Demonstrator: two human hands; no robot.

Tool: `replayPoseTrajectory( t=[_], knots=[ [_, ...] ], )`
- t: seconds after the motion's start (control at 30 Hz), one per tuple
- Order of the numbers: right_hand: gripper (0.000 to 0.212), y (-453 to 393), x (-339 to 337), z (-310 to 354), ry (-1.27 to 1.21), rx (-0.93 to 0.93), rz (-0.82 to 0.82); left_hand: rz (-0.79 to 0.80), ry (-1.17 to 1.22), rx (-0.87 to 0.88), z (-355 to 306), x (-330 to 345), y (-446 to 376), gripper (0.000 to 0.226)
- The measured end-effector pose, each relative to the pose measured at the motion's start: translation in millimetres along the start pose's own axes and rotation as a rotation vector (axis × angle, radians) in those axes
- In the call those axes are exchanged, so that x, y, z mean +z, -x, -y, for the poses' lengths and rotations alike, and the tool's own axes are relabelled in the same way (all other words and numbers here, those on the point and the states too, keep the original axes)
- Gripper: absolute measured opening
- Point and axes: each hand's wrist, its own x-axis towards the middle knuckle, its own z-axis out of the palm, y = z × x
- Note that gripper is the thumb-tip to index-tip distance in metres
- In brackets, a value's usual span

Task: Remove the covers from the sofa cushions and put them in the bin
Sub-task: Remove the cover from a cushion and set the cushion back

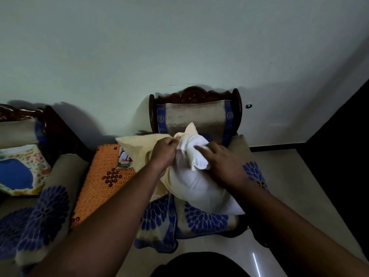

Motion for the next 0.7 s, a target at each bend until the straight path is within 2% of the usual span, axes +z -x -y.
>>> replayPoseTrajectory(
  t=[0.07,0.13,0.2,0.27,0.33,0.4,0.47,0.53,0.6,0.7],
  knots=[
    [0.055,-2.7,2.5,9.4,0.035,-0.097,0.060,-0.022,0.010,0.046,-12.1,-0.8,1.0,0.035],
    [0.051,-8.9,4.1,15.5,0.019,-0.145,0.118,0.041,0.043,0.064,-16.6,-1.5,1.1,0.025],
    [0.047,-17.8,0.9,11.6,-0.039,-0.111,0.135,0.174,0.028,0.063,-10.3,-5.2,-3.3,0.028],
    [0.051,-27.3,-3.7,-0.4,-0.105,0.015,0.134,0.212,-0.142,0.135,1.3,-10.8,-5.7,0.042],
    [0.073,-31.1,-8.7,-12.0,-0.202,0.155,0.191,0.047,-0.160,0.170,12.7,-14.3,-7.4,0.040],
    [0.105,-29.7,-14.8,-13.0,-0.264,0.178,0.221,-0.120,-0.054,0.103,21.4,-19.1,-8.2,0.035],
    [0.120,-27.9,-24.7,0.6,-0.305,0.142,0.126,-0.095,-0.024,0.020,22.9,-19.6,-6.3,0.037],
    [0.113,-30.9,-23.1,17.7,-0.133,0.079,0.087,-0.055,-0.093,-0.012,22.0,-14.8,-2.2,0.043],
    [0.097,-31.1,-3.4,31.1,0.096,0.048,0.195,-0.060,-0.160,0.013,16.9,-8.9,3.1,0.043],
    [0.089,-27.6,24.1,34.0,0.204,0.077,0.280,0.009,-0.027,0.001,7.0,-8.5,3.6,0.034]
  ],
)
